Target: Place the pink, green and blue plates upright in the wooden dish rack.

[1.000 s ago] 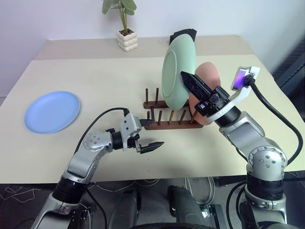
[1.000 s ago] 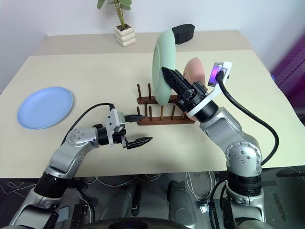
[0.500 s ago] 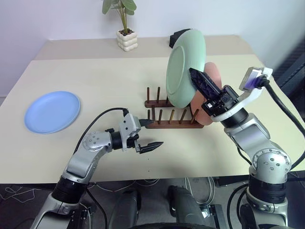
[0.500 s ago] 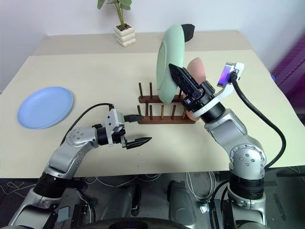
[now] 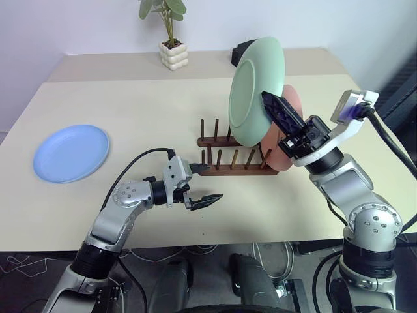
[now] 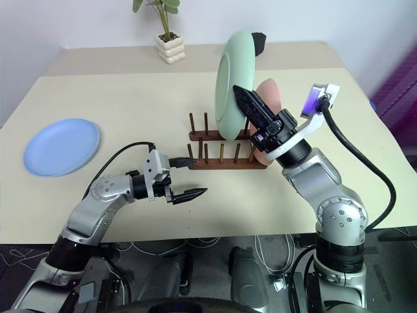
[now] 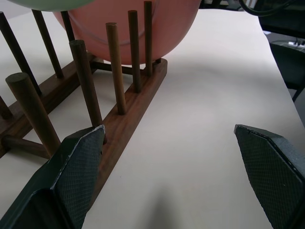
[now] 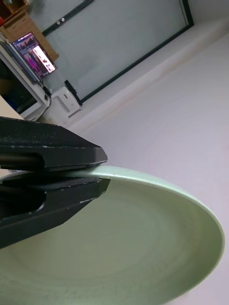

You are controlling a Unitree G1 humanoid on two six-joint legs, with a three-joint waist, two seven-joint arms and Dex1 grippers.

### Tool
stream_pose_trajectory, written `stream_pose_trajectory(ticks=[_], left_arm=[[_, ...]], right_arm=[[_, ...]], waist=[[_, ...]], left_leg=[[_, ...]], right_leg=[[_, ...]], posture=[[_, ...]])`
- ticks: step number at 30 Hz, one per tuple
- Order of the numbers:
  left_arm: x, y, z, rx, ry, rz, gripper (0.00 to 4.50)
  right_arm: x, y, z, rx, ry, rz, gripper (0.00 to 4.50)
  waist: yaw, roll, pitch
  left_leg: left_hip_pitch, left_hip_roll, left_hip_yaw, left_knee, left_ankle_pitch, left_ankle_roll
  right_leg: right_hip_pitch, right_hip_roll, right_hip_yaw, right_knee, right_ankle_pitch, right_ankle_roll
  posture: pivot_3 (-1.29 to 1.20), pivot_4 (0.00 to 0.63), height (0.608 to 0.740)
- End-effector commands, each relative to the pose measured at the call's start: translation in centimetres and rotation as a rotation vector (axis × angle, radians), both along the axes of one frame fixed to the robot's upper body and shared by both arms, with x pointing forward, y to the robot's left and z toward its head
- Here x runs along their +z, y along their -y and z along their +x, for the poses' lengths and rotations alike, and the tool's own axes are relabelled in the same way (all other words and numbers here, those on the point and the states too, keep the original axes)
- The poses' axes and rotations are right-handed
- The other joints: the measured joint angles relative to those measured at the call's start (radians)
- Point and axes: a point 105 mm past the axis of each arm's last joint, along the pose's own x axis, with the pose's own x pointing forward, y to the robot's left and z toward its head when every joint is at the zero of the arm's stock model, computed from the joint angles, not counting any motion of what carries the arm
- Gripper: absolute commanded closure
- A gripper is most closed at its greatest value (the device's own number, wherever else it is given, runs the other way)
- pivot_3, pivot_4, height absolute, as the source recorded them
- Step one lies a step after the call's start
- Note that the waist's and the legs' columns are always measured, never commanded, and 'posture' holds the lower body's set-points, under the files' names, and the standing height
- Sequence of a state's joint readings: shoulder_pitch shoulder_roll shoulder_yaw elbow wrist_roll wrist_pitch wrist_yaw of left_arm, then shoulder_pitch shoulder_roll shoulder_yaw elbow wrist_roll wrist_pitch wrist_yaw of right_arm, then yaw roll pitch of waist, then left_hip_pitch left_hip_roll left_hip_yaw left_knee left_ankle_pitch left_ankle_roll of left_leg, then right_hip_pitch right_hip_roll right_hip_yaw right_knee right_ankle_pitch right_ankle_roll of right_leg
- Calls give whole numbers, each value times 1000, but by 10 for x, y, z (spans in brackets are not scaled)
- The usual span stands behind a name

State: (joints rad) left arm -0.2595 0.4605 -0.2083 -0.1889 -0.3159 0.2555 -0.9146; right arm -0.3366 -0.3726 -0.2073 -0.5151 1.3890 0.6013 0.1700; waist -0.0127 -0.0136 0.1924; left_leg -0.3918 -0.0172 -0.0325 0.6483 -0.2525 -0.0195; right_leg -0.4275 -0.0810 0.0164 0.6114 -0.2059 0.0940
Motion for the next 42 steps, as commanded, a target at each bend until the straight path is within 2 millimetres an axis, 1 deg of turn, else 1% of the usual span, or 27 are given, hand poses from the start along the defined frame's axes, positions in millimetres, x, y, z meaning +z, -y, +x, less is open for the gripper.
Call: stream_pose_trajectory(ticks=[1, 6, 8, 10, 12, 19, 25, 26, 27, 29, 30, 33, 34, 38, 42], left_arm=[[7, -2, 0, 0, 31, -16, 0], [7, -2, 0, 0, 31, -16, 0], [7, -2, 0, 2, 33, -16, 0], [8, -2, 0, 1, 35, -14, 0], [9, -1, 0, 0, 36, -15, 0], [10, 0, -1, 1, 38, -16, 0], [7, -3, 1, 6, 35, -15, 0], [7, -3, 1, 6, 35, -15, 0], [7, -3, 1, 6, 35, -15, 0], [7, -3, 1, 6, 35, -15, 0], [6, -3, 1, 5, 36, -15, 0], [6, -3, 1, 3, 36, -15, 0], [6, -3, 1, 3, 37, -15, 0], [8, -2, 0, 2, 37, -16, 0], [12, -1, 2, 8, 49, -23, 0]], right_arm=[[15, 2, -10, 4, 73, 13, 4456], [15, 2, -10, 4, 73, 13, 4456], [8, 3, -6, -11, 42, 16, 4456], [-12, 8, 3, -66, -50, 35, 4456], [-21, 10, 7, -91, -86, 40, 4456], [-22, 9, 7, -96, -86, 39, 4456], [-22, 8, 7, -89, -90, 36, 4456], [-23, 8, 7, -90, -90, 36, 3801], [-23, 8, 7, -90, -91, 35, 3482], [-23, 8, 7, -91, -91, 35, 2536], [-23, 7, 7, -91, -89, 29, 1975], [-23, 7, 7, -92, -87, 20, 478], [-23, 7, 7, -101, -83, 9, 53], [-19, 9, 8, -133, -43, -48, 53], [6, 9, 1, -156, 126, -232, 53]], waist=[[0, 0, 0], [0, 0, 0], [0, 0, 0], [1, 0, 0], [1, 0, 0], [-1, 0, 0], [-1, 0, 0], [-1, 0, 0], [-1, 0, 0], [-1, 0, 0], [-1, 0, 0], [-1, 0, 0], [-1, 0, 0], [-1, 0, 0], [0, 1, 1]], left_leg=[[0, 0, 0, 0, 0, 0], [0, 0, 0, 0, 0, 0], [0, 0, 0, 0, 0, 0], [0, 0, 0, 0, 0, 0], [-1, 0, 0, -1, 0, 0], [-1, 1, 0, -1, 0, 0], [-1, 1, 0, -1, 0, 0], [-1, 1, 0, -1, 0, 0], [-1, 1, 0, -1, 0, 0], [-1, 1, 0, -1, 0, 0], [-1, 1, 0, -1, 0, 0], [-1, 1, 0, -1, 0, 0], [-1, 1, 0, -1, 0, 0], [-1, 1, 0, -1, 0, 0], [-2, 1, 0, -1, 0, 0]], right_leg=[[0, 0, 0, 0, 0, 0], [0, 0, 0, 0, 0, 0], [0, 0, 0, 0, 0, 0], [0, 0, 0, -1, 0, 0], [0, 0, 0, -1, 0, 0], [-1, 0, 0, -1, 0, 0], [-1, 0, 0, -1, 0, 0], [-1, 0, 0, -1, 0, 0], [-1, 0, 0, -1, 0, 1], [-1, 0, 0, -1, -1, 1], [-1, 0, 0, -1, -1, 1], [-1, 0, 0, -1, -1, 1], [-1, 0, 0, -1, -1, 1], [-1, 0, 0, -1, -1, 1], [-2, 0, 0, -2, -1, 1]], posture=[[0, 150, 739], [0, 150, 739], [0, 150, 739], [0, 150, 739], [0, 150, 739], [0, 150, 739], [0, 150, 739], [0, 150, 739], [0, 150, 739], [0, 150, 739], [0, 150, 739], [0, 150, 739], [0, 150, 739], [0, 150, 739], [0, 150, 739]])
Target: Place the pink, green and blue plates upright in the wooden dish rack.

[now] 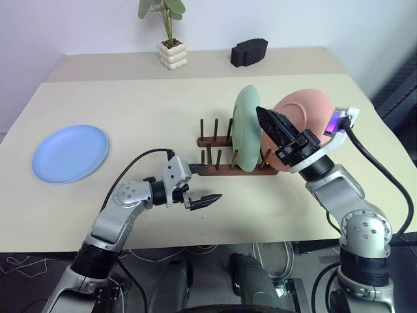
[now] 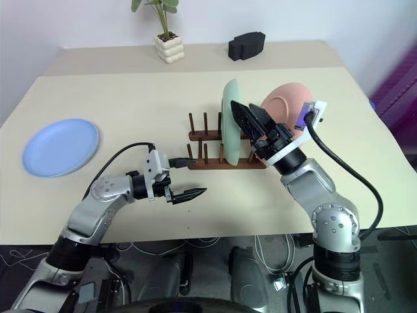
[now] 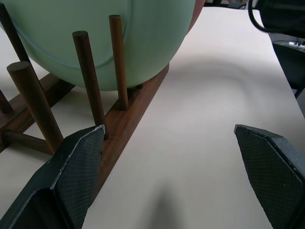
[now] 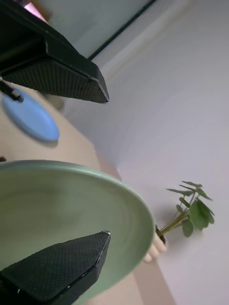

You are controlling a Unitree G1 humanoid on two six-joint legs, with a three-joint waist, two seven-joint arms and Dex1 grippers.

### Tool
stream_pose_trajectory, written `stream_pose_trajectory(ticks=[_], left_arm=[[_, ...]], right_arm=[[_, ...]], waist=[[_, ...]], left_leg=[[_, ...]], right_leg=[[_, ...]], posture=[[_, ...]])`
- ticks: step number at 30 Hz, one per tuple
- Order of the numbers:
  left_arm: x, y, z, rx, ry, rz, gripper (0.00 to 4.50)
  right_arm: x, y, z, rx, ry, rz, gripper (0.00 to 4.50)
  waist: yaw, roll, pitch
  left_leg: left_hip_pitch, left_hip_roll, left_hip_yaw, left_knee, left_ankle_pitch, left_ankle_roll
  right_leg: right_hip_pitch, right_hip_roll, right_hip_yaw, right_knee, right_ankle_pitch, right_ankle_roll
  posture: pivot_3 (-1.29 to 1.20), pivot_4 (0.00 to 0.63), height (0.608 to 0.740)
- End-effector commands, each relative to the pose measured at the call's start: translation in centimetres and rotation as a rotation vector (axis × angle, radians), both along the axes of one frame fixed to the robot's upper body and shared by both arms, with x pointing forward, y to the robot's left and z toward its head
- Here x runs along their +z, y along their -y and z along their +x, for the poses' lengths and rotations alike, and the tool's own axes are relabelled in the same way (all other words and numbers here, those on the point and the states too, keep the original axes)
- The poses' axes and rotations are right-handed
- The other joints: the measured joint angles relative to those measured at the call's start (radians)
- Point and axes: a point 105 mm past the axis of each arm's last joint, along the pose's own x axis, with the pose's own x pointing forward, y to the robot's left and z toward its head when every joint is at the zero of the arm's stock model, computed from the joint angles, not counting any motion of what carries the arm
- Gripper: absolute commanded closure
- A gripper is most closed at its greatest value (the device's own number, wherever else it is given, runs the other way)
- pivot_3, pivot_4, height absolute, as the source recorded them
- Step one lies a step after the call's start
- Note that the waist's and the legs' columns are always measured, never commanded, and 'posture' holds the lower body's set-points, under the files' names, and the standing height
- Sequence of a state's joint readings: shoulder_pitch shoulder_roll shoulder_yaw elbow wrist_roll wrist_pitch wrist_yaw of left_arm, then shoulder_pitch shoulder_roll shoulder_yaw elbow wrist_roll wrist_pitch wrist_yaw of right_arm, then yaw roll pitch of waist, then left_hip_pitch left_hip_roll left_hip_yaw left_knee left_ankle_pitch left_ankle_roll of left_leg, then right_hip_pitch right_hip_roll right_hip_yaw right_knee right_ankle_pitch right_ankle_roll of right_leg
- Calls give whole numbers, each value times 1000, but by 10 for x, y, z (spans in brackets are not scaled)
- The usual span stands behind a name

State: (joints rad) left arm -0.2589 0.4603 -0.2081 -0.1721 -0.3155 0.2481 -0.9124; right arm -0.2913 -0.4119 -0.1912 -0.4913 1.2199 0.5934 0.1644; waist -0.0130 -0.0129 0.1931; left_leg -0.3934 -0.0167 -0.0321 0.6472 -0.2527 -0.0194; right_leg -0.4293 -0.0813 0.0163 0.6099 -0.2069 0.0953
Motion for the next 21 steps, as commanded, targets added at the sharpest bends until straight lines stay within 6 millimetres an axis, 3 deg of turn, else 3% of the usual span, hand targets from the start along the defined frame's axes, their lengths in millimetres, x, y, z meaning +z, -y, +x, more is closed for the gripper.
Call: stream_pose_trajectory(ticks=[1, 3, 7, 11, 14, 18, 20, 21], left_arm=[[16, 0, 1, 3, 58, -27, 0], [19, -2, 2, 13, 56, -43, 0], [40, -38, 24, 187, 16, -170, 0], [53, -71, 40, 353, 44, -193, 0], [70, -124, 60, 608, 96, -211, 0], [97, -176, 70, 911, 173, -283, 0], [102, -198, 70, 1029, 181, -304, 0], [101, -218, 69, 1132, 170, -300, 0]], right_arm=[[33, -3, -14, 7, 183, -125, 53], [38, -1, -14, -2, 216, -176, 53], [50, -6, -18, 19, 361, -474, 53], [49, -27, -22, 111, 447, -609, 53], [47, -54, -10, 150, 511, -696, 53], [37, -74, 7, 145, 556, -771, 53], [32, -79, 11, 145, 554, -785, 53], [29, -84, 12, 145, 562, -794, 53]], waist=[[0, 0, 0], [1, -1, 0], [-1, -1, 2], [-3, -1, 2], [-8, -3, 3], [1, -6, 4], [3, -7, 4], [2, -7, 4]], left_leg=[[0, 0, 0, 0, 0, 0], [0, 0, 0, 0, 0, 0], [-3, 0, 0, 0, 0, 0], [-2, 0, 0, 0, 0, 0], [-2, 0, 0, -1, 0, 0], [-2, 0, -1, 0, 0, 0], [-4, -1, -1, 0, 0, 0], [-5, -2, -2, 0, 0, 0]], right_leg=[[0, 0, 0, 0, 0, 0], [0, 0, -1, 0, 0, 1], [-2, 0, -1, 0, 0, 1], [-2, 1, -2, 0, -1, 1], [-2, 2, -2, 0, 0, 1], [-3, 2, -2, 1, 1, -1], [-3, 0, -2, 1, 3, 2], [-3, -1, -2, 0, 3, 2]], posture=[[0, 150, 739], [0, 150, 739], [0, 150, 739], [0, 150, 739], [0, 150, 739], [0, 150, 739], [0, 150, 739], [0, 150, 739]])
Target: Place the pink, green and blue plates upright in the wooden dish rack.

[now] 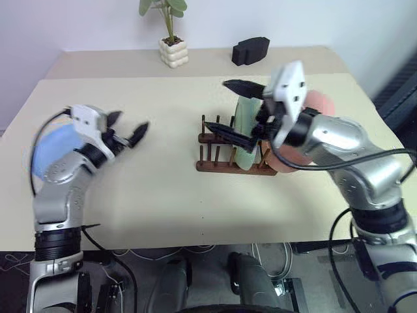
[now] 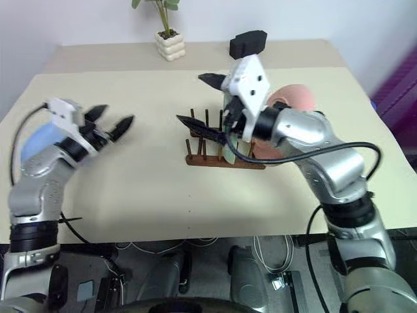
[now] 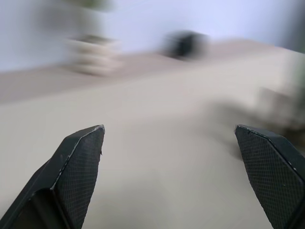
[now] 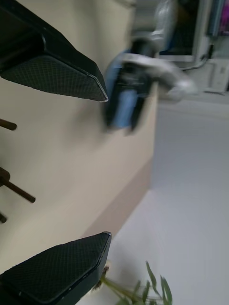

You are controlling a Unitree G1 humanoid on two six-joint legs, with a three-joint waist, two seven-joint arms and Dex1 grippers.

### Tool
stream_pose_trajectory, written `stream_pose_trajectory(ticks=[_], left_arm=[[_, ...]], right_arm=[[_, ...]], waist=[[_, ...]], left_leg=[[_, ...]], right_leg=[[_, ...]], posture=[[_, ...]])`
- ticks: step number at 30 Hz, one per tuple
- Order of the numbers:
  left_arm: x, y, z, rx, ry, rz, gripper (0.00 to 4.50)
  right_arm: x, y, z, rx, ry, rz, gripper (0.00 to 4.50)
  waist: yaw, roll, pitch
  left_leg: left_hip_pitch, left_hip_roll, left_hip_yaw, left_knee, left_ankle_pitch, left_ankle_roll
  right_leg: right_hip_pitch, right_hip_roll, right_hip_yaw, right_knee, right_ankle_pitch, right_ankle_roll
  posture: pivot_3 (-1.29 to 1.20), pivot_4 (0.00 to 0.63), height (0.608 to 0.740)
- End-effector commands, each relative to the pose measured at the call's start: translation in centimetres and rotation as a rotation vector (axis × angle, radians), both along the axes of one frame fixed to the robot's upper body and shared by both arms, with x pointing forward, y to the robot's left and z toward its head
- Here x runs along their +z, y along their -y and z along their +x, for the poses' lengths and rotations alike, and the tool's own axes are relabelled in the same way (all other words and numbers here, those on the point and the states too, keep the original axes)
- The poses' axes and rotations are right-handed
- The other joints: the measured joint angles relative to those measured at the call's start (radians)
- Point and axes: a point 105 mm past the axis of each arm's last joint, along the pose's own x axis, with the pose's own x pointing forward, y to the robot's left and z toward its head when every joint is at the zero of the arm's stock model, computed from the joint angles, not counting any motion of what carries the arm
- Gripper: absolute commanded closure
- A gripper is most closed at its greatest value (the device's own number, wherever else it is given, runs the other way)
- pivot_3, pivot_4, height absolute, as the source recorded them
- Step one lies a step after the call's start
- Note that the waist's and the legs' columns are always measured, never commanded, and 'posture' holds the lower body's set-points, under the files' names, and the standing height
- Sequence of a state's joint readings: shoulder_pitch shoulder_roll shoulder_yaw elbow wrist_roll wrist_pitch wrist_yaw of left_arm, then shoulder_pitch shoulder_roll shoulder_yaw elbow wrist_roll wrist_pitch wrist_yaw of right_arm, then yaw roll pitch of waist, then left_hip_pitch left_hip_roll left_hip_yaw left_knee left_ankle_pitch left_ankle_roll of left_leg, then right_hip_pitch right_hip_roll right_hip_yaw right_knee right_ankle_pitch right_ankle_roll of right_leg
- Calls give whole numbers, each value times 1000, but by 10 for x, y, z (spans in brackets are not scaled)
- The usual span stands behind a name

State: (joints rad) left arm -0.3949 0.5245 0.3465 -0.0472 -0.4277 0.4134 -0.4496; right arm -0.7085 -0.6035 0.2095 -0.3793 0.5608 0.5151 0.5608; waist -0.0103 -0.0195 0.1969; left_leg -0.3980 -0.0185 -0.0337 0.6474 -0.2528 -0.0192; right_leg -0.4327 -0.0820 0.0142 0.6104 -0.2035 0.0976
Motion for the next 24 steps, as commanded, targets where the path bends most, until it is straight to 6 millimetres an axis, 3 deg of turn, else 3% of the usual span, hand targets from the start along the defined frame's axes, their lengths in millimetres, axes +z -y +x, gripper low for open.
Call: stream_pose_trajectory(ticks=[1, 5, 10, 12, 17, 20, 22, 24], left_arm=[[9, -62, -6, 315, -18, -36, 0], [-9, -134, -27, 703, -167, -57, 0], [-20, -161, -44, 891, -252, -116, 0], [-36, -177, -58, 1016, -348, -152, 0], [-53, -183, -67, 1079, -471, -174, 0], [-83, -175, -70, 1067, -600, -359, 0], [-92, -171, -69, 1058, -633, -425, 0], [-92, -166, -65, 1034, -621, -468, 555]], right_arm=[[3, -12, 1, -3, 87, -26, 53], [-5, -24, -1, 31, 91, -53, 53], [-10, -27, 0, 53, 68, -49, 53], [-14, -30, 1, 57, 51, -45, 53], [-18, -31, 1, 64, 41, -43, 53], [-20, -32, 0, 65, 28, -26, 53], [-21, -31, -1, 61, 26, -22, 53], [-22, -31, -1, 61, 26, -22, 0]], waist=[[-2, 0, 0], [-6, -1, 0], [-1, -2, -1], [-1, -3, -1], [-3, -4, -1], [-1, -4, -1], [-3, -4, -1], [-3, -5, -2]], left_leg=[[-1, -1, 0, 0, 0, 0], [-4, -2, 1, 1, 0, 0], [-4, -2, -1, 0, 0, -1], [-4, -2, 0, 1, 0, -1], [-4, -2, -1, 0, 1, -2], [-4, -2, -1, 0, 1, -3], [-4, -2, -1, 0, 1, -3], [-4, -2, -1, 0, 1, -3]], right_leg=[[-1, -1, 0, 0, 0, 0], [-5, 0, 1, 1, 3, 4], [-5, 0, 0, 2, 3, 4], [-5, 0, 0, 2, 3, 4], [-5, 0, 0, 3, 3, 4], [-5, 0, -1, 3, 3, 3], [-5, 0, 0, 3, 3, 3], [-6, 0, -1, 3, 3, 3]], posture=[[0, 150, 739], [0, 150, 739], [0, 150, 739], [0, 150, 739], [0, 150, 739], [0, 150, 739], [0, 150, 739], [0, 150, 739]])
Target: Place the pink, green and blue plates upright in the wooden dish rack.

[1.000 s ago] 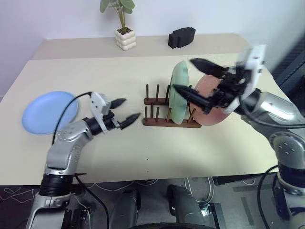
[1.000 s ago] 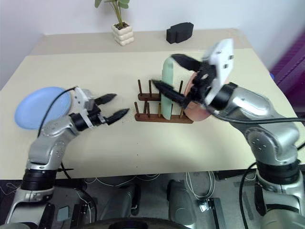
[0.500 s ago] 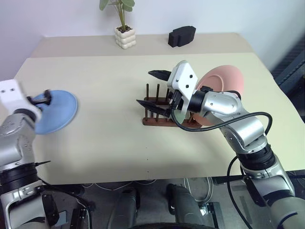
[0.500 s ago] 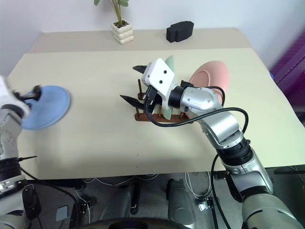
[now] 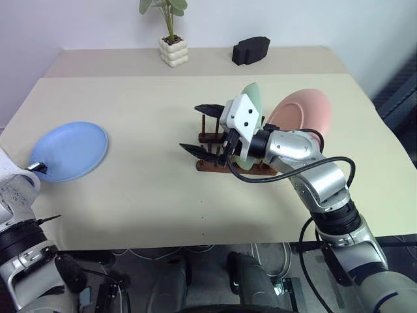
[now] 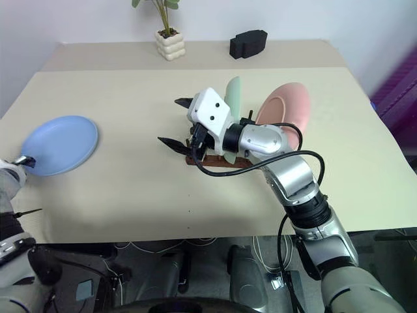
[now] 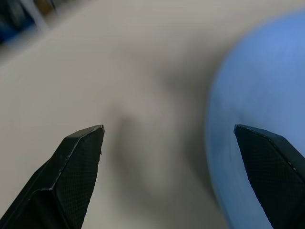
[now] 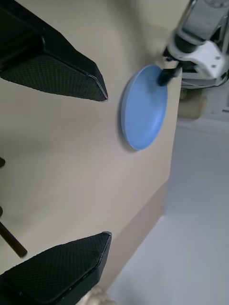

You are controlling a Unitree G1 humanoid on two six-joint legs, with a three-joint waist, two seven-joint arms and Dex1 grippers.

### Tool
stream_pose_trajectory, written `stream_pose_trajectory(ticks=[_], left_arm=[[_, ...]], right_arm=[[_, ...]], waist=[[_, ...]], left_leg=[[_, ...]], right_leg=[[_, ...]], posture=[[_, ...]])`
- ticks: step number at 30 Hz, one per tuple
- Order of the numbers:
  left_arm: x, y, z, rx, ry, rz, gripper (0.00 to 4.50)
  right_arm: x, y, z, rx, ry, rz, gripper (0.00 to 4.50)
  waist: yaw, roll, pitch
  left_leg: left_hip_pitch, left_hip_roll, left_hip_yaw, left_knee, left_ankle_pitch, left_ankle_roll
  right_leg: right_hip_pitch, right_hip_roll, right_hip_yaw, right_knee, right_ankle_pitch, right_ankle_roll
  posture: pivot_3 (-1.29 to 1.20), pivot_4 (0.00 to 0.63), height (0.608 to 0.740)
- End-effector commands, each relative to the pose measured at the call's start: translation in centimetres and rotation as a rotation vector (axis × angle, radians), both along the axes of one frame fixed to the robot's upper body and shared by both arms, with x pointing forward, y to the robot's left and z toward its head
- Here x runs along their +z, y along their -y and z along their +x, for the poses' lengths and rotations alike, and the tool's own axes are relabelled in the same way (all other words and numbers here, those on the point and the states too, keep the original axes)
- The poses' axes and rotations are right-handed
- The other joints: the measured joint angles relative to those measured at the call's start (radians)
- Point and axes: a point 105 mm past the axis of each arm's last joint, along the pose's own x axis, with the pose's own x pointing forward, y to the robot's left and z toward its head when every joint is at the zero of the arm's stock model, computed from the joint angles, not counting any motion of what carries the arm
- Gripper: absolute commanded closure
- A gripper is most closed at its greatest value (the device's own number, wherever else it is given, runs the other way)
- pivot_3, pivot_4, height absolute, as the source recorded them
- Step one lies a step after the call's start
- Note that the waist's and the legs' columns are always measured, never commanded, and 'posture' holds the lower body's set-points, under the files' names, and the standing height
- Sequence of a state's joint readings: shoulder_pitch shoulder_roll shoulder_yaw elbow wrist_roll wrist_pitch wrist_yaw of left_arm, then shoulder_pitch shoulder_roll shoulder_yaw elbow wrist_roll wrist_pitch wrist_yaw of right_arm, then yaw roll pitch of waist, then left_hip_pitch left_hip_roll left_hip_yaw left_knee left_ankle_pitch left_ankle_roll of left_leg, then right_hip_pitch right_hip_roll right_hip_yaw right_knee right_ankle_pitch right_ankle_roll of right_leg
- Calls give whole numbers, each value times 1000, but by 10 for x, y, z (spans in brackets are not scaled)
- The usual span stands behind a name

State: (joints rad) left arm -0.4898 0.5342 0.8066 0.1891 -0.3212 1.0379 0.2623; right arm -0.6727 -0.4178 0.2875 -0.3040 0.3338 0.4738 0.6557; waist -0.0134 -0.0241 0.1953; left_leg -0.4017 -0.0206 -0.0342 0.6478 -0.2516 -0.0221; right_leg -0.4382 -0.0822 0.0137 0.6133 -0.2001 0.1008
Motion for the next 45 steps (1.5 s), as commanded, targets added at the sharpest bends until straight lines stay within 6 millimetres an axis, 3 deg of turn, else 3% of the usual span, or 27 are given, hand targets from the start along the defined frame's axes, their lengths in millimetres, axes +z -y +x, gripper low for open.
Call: stream_pose_trajectory(ticks=[1, 8, 11, 15, 18, 20, 22, 25, 29, 35, 45], left_arm=[[3, 2, 1, 14, 51, -52, 886], [6, 8, 6, 6, 82, -51, 4470], [9, 11, 10, -2, 110, -53, 4470], [34, 26, 30, -83, 291, -46, 4470], [38, 27, 32, -87, 319, -40, 4470], [100, 55, 55, -223, 528, 112, 4470], [140, 83, 65, -340, 639, 229, 4470], [162, 110, 73, -457, 663, 346, 4470], [209, 169, 79, -659, 788, 467, 4470], [228, 209, 75, -821, 796, 587, 4470], [235, 236, 63, -958, 822, 544, 4470]], right_arm=[[11, 1, -5, 5, 51, 30, 0], [9, 0, -6, 5, 51, 32, 0], [9, 0, -5, 4, 49, 34, 0], [10, 0, -3, -6, 55, 35, 0], [11, 0, -2, -8, 57, 35, 0], [15, 2, 4, -41, 142, -18, 0], [17, 3, 7, -61, 228, -72, 0], [17, 3, 10, -76, 293, -111, 0], [20, 0, 17, -113, 438, -191, 0], [18, -13, 21, -121, 571, -273, 0], [22, -34, 35, -135, 711, -358, 0]], waist=[[0, 0, 0], [0, 0, 0], [0, 1, -1], [6, 0, -1], [2, -2, -1], [2, -3, -1], [8, -5, 0], [4, -6, 0], [-3, -5, 0], [-8, -5, 0], [-4, -5, 0]], left_leg=[[0, 0, 0, 0, 0, 0], [1, 0, 1, 0, 0, -1], [2, 0, 1, -1, 1, -1], [2, 0, 0, -1, 1, -2], [2, 0, 0, 0, 1, -2], [2, 0, 0, 0, 1, -2], [-1, -1, -2, 0, 2, -4], [-4, -1, -2, 1, 3, -5], [-3, -2, 0, 0, 3, -5], [-3, -1, 0, -1, 3, -5], [-4, -1, 0, 0, 3, -5]], right_leg=[[0, 0, 0, 0, 0, 0], [0, 0, 0, 0, 0, -1], [1, 0, 0, 1, 1, -1], [2, 0, 0, 1, 1, -1], [2, 0, 0, 0, 1, -1], [2, 0, 0, 0, 1, -1], [1, 0, -2, 0, 1, -2], [-1, 0, -2, -2, 3, -1], [-2, 0, 0, -2, 3, 0], [-4, 1, 0, 0, 3, 0], [-4, 1, 0, 0, 3, 0]], posture=[[0, 150, 739], [0, 150, 739], [0, 150, 739], [0, 150, 739], [0, 150, 739], [0, 150, 739], [0, 150, 739], [0, 150, 739], [0, 150, 739], [0, 150, 739], [0, 150, 739]])
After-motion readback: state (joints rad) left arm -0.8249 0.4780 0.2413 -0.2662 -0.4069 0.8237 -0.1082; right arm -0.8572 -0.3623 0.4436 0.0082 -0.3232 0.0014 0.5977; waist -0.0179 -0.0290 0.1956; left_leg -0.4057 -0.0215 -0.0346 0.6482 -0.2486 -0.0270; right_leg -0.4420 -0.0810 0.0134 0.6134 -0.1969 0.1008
